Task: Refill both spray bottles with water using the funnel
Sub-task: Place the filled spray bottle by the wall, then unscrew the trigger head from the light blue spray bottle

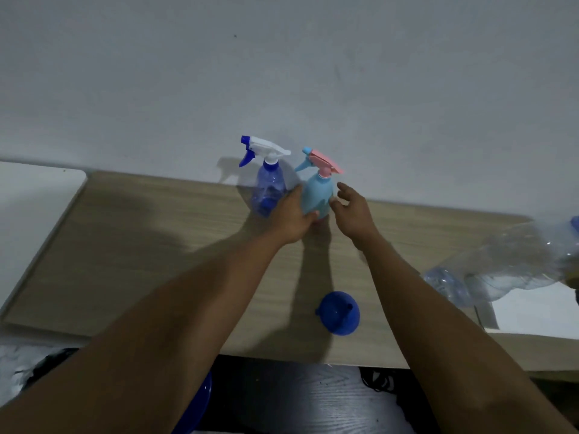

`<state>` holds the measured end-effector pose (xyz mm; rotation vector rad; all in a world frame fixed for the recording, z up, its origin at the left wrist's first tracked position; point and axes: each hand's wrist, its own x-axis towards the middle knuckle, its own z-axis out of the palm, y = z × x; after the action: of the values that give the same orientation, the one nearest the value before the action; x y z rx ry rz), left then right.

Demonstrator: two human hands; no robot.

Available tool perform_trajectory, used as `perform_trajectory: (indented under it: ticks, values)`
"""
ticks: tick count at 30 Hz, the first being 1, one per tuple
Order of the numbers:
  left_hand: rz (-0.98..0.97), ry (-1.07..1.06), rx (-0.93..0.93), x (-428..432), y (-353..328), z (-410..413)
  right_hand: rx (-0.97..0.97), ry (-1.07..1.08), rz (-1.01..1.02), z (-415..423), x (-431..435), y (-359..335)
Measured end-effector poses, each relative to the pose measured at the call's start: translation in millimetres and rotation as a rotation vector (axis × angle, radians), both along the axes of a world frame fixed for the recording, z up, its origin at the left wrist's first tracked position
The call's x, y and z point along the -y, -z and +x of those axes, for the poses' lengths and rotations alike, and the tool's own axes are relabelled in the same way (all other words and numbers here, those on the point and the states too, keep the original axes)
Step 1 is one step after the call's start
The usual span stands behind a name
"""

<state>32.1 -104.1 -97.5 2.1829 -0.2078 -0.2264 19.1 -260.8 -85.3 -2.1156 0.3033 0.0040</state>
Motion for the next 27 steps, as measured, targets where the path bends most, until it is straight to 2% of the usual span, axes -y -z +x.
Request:
perform_trajectory:
  ticks: [4,10,19,27]
  values:
    - [0.013,0.043,-0.004,15,5,27,0.032,-0.105,0.07,12,3,3]
    - [0.032,-0.093,0.109,16,7,10,0.092,-0.089,0.092,-16,2,0]
    - [-0.133,-0.074,0.153,-31,-23,-116,0.236,-0.179,0.118,-146,-15,-20]
    - [-0.233,-0.11,-0.038,-67,11,-216,0.14,-0.207,0.186,-242,-51,-4]
